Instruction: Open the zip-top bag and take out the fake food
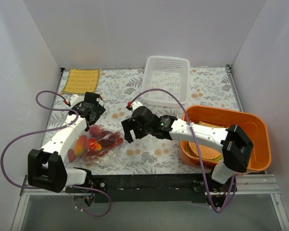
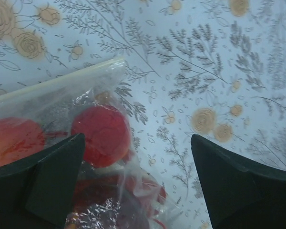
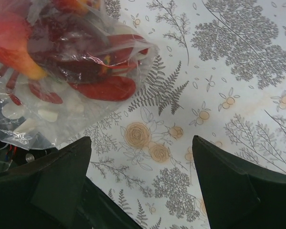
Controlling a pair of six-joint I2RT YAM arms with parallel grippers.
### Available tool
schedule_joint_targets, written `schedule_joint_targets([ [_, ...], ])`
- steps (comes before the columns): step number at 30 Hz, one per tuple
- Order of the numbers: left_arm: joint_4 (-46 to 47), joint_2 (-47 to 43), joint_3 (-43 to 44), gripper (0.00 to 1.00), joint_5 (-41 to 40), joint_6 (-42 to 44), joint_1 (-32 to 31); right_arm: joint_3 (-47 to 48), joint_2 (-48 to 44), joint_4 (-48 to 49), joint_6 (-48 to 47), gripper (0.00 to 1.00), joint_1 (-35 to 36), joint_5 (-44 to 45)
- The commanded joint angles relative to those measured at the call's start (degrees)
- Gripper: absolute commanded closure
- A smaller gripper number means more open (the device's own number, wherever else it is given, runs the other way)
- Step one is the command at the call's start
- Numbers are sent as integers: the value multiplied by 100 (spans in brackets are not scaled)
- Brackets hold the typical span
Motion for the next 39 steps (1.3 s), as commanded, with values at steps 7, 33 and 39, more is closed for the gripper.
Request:
schedule_joint_targets([
  [7,-137,832,-148,11,-495,-371,-4,555,825,1127,-313,7,-22,-871],
  [33,578,613,792,7,352,463,-831,-141,200,793,-121,12,-356,255],
  [39,200,578,337,15,-140,219,-523,387,1070,1066,12,17,-919,-431],
])
